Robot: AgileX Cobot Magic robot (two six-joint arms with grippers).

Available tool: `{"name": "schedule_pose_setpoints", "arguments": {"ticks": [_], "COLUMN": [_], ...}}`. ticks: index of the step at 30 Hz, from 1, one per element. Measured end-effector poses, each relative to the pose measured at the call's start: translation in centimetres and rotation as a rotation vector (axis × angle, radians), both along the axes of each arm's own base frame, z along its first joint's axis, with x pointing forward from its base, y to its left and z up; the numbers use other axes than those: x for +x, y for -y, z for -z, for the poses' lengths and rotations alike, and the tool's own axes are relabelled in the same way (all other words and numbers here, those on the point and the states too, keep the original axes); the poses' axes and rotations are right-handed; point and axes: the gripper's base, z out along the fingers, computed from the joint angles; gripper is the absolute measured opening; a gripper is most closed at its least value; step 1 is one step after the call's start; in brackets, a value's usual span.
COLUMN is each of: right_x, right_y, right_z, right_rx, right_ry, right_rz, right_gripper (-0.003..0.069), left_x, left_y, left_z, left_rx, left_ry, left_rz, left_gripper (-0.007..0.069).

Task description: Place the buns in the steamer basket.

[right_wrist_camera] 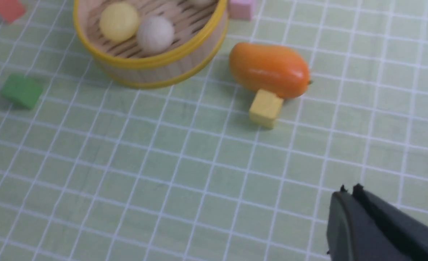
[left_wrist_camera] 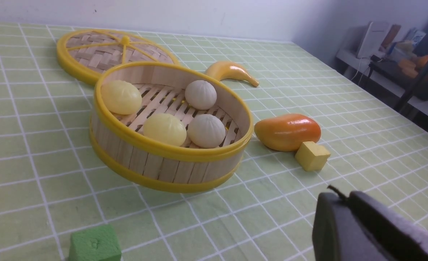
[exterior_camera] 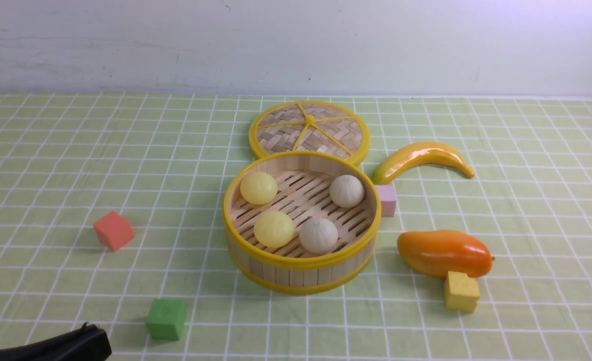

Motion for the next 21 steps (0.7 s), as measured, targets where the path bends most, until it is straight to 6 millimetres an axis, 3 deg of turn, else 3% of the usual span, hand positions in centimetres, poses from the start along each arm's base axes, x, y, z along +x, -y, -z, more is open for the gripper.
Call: {"name": "schedule_pose_setpoints", "arguments": {"ticks": [1, 3, 4, 5, 8, 9, 11, 14, 17, 21], "right_x": [-0.4, -2.0, -2.1, -2.5, -2.8, -2.9, -2.8, -2.5, -2.3, -2.3], "right_y": [0.2, 0.9, 1.0, 1.1, 1.2, 1.3, 1.3, 1.4, 1.4, 1.4], "right_z": [0.0, 3.1, 3.4, 6.0, 12.1, 12.0, 16.6, 21.0, 23.4, 23.4], "right_rx": [0.005, -0.010, -0.012, 0.006, 0.049, 0.054, 0.072, 0.095, 0.106, 0.118], "right_ry": [0.033, 0.193, 0.206, 0.309, 0.390, 0.410, 0.423, 0.388, 0.342, 0.339], "right_rz": [0.009, 0.029, 0.032, 0.058, 0.101, 0.104, 0.131, 0.154, 0.170, 0.175], "right_gripper": [-0.0010, -0.0010, -0.0010, -0.0010, -0.0010, -0.0010, -0.0010, -0.0010, -0.0010, -0.0010], "left_x": [0.0, 0.0, 0.0, 0.0, 0.0, 0.0, 0.0, 0.0, 0.0, 0.0], "left_y": [0.0, 0.0, 0.0, 0.0, 0.0, 0.0, 0.0, 0.0, 0.0, 0.0], "left_z": [0.0, 0.0, 0.0, 0.0, 0.0, 0.0, 0.0, 0.0, 0.0, 0.0], "left_rx": [0.000, 0.000, 0.000, 0.000, 0.000, 0.000, 0.000, 0.001, 0.001, 0.001], "left_ry": [0.000, 0.000, 0.000, 0.000, 0.000, 0.000, 0.000, -0.001, -0.001, -0.001], "left_rz": [0.000, 0.000, 0.000, 0.000, 0.000, 0.000, 0.000, 0.000, 0.000, 0.000], "left_gripper": [0.0034, 0.0037, 0.0037, 0.0039, 0.0039, 0.0039, 0.0041, 0.0046, 0.0050, 0.0056]}}
